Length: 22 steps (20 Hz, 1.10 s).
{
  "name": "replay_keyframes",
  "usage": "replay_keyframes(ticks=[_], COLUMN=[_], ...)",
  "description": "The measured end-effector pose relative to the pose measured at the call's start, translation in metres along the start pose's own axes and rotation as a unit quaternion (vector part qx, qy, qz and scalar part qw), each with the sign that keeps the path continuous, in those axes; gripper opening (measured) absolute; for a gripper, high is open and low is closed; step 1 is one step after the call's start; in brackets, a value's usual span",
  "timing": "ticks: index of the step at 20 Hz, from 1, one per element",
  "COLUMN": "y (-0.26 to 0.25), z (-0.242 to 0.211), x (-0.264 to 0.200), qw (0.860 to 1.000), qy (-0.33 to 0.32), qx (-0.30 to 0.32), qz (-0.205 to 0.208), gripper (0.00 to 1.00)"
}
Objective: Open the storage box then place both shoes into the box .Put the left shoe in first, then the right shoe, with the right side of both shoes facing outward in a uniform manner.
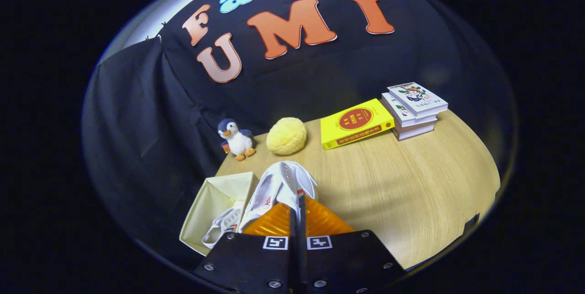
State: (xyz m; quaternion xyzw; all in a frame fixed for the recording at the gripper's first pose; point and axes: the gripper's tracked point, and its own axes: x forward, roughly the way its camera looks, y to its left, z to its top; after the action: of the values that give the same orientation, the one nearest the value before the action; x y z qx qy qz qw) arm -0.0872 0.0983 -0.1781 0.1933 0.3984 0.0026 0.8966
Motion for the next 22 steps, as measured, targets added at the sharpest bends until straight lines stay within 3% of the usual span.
replay_keyframes(ticks=[7,13,22], y=[0.086,0.122,0.112], z=[-0.035,-0.072,-0.116], x=[0.017,0.043,0.08], qw=[0.999,0.998,0.989], qy=[0.036,0.066,0.112], qx=[0.011,0.013,-0.013], qz=[0.025,0.005,-0.092], gripper=[0.0,0.01,0.02])
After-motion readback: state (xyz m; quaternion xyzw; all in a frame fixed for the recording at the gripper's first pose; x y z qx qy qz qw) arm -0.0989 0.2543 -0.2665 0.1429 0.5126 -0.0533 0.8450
